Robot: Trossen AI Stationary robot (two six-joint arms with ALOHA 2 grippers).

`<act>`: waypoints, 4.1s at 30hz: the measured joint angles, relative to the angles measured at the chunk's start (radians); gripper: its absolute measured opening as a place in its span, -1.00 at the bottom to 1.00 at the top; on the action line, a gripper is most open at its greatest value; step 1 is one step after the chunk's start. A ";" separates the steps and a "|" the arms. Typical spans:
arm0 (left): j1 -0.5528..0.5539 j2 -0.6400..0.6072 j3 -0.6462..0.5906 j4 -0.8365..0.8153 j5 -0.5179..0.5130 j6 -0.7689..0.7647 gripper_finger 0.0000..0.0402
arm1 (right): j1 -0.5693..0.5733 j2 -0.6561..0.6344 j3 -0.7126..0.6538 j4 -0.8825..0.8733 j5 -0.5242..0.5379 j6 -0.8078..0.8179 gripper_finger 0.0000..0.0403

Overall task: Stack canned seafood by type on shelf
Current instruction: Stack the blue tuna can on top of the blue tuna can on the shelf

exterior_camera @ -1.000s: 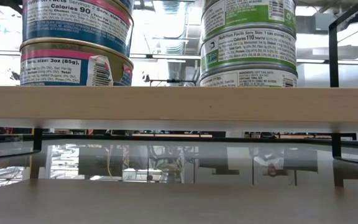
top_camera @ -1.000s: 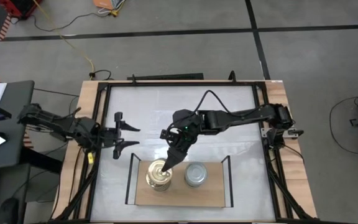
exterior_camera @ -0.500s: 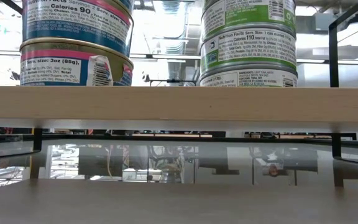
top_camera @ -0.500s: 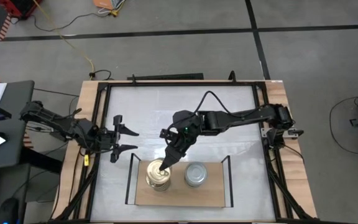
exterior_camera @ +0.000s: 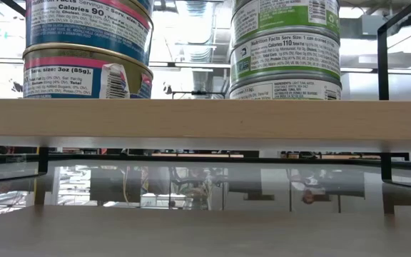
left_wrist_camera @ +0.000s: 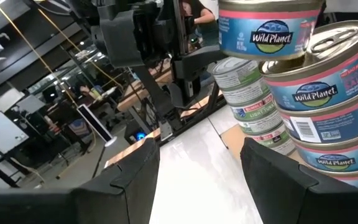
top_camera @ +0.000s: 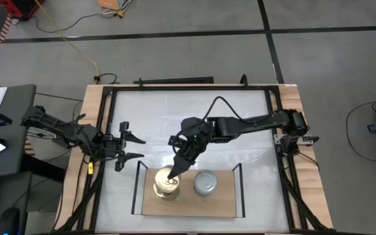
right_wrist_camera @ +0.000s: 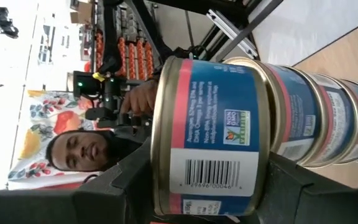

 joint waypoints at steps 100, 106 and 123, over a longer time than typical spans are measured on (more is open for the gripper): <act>-0.109 0.111 0.078 0.170 0.029 -0.131 0.07 | 0.057 -0.001 -0.002 -0.037 0.274 -0.026 0.75; -0.171 0.256 0.260 0.001 -0.116 -0.195 0.07 | 0.049 -0.001 -0.002 -0.038 0.274 -0.071 0.75; -0.291 0.536 0.570 -0.310 -0.014 -0.191 0.07 | 0.053 -0.001 -0.001 -0.040 0.275 -0.123 0.75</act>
